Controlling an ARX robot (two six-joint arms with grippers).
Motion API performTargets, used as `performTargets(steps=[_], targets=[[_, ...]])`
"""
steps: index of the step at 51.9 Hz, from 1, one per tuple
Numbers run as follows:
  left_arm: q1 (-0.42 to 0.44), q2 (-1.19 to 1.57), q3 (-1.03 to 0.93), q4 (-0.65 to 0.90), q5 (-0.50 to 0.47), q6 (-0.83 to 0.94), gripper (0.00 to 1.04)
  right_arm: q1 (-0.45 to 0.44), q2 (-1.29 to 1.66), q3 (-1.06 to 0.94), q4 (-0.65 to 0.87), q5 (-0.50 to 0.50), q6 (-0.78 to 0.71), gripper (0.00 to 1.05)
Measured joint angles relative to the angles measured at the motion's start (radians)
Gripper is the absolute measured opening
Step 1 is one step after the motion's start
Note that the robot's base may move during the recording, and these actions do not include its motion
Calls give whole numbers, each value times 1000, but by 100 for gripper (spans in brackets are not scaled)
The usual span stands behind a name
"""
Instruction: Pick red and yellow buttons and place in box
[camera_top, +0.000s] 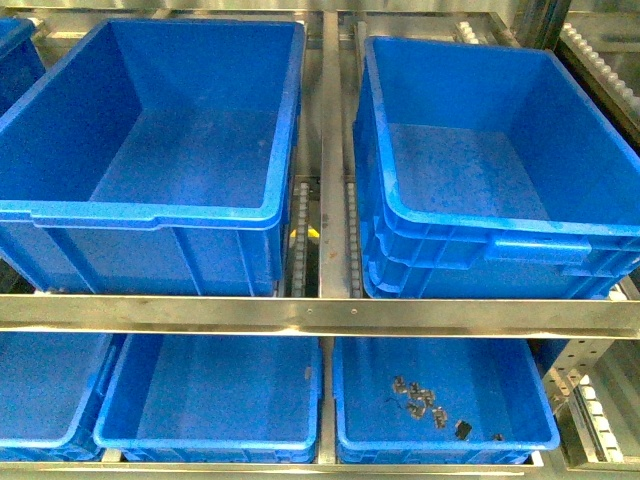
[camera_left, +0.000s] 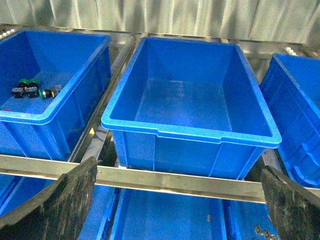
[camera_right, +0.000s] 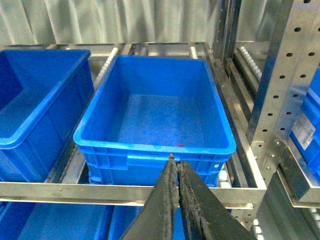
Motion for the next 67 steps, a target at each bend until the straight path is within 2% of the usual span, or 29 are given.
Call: performTargets(steps=[9, 26, 67], targets=[[0, 0, 0, 0, 0, 0, 97, 0, -2, 0, 0, 2, 1, 43], [0, 0, 0, 0, 0, 0, 97, 0, -3, 0, 0, 2, 2, 98], [0, 0, 0, 0, 0, 0, 97, 0, -3, 0, 0, 2, 2, 97]])
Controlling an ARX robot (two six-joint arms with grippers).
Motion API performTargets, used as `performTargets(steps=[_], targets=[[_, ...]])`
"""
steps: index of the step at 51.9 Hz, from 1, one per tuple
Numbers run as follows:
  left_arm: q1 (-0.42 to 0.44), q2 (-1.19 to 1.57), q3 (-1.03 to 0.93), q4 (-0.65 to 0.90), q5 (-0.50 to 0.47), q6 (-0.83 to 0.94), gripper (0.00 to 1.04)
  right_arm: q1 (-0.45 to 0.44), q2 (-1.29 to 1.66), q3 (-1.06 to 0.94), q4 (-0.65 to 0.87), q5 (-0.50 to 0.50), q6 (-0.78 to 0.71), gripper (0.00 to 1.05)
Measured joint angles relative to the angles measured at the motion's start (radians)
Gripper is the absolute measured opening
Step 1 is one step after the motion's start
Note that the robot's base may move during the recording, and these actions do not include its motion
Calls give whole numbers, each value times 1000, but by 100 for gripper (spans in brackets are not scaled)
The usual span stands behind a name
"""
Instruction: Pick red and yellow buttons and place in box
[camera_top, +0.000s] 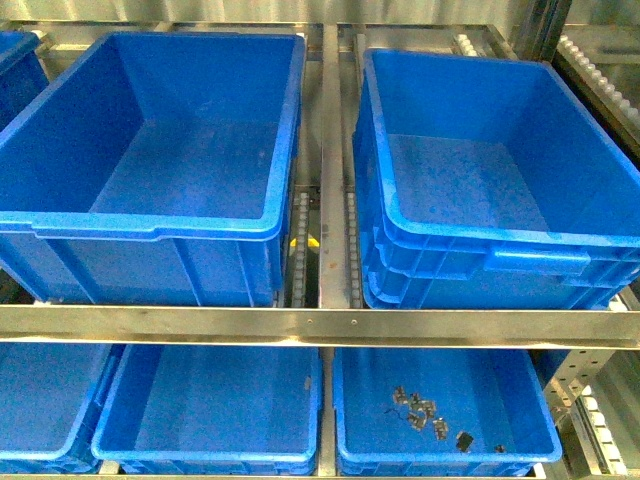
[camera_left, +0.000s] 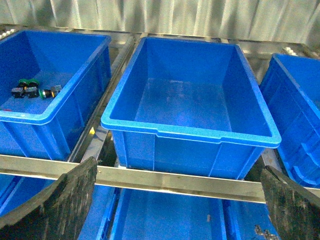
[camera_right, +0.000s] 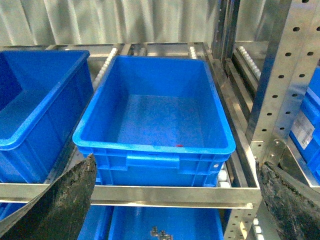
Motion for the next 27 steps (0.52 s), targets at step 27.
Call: performTargets(steps=[27], targets=[[0, 0, 0, 0, 0, 0, 97, 0, 0, 0, 0, 0, 0, 97]])
